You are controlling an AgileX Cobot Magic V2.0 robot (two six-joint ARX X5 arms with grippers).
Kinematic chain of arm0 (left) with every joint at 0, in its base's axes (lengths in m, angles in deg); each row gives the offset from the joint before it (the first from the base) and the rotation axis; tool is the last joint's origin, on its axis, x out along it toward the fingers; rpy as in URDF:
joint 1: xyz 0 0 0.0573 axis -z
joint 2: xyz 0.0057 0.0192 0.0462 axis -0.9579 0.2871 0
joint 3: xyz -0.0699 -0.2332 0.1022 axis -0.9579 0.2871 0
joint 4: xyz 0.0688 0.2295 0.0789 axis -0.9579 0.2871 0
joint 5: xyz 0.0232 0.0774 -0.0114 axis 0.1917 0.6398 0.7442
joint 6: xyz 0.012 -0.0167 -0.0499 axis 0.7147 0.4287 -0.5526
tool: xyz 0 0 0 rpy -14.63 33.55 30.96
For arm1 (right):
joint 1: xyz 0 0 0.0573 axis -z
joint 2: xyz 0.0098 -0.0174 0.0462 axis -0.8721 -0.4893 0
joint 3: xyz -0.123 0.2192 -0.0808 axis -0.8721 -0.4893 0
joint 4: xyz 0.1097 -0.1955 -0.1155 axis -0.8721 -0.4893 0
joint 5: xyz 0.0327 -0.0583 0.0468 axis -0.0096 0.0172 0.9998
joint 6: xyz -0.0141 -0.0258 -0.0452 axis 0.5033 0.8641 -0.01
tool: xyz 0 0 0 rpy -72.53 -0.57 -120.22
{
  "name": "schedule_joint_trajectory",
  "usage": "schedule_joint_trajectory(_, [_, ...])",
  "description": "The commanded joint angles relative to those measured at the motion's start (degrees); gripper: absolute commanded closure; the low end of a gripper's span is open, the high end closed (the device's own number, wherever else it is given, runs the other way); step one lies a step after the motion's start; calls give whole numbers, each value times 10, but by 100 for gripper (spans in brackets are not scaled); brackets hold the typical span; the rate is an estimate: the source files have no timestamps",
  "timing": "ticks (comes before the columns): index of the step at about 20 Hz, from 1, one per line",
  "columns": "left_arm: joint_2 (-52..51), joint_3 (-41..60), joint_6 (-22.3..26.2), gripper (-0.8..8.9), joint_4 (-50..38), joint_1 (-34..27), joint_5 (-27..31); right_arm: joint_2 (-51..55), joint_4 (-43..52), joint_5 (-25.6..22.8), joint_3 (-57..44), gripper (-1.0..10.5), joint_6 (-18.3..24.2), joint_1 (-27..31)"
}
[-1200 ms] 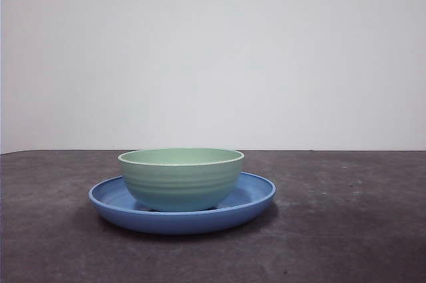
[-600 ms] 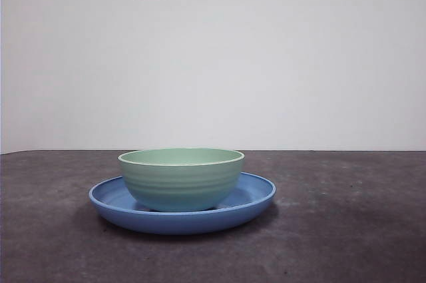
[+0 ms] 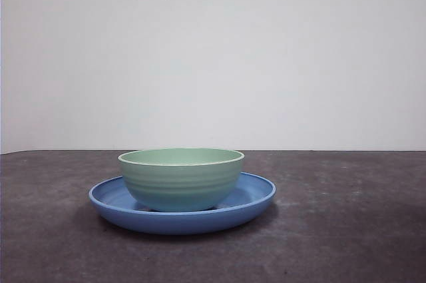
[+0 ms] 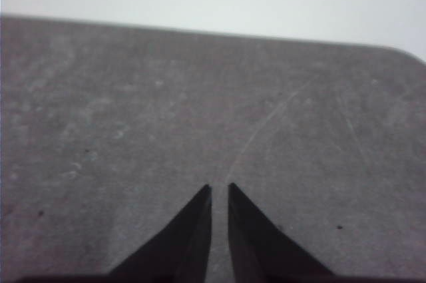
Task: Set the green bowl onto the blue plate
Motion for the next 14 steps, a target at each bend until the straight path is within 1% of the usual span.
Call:
schedule_joint_trajectory(1, [-1, 12, -1, 794, 5, -2, 2, 1, -5, 21, -3, 909, -1, 0])
schedule_joint_trajectory(6, [-1, 12, -1, 794, 5, -2, 2, 1, -9, 68, -3, 909, 1, 5])
schedule_joint_trajectory(14, [-1, 12, -1, 794, 5, -2, 2, 1, -9, 65, -3, 909, 3, 8])
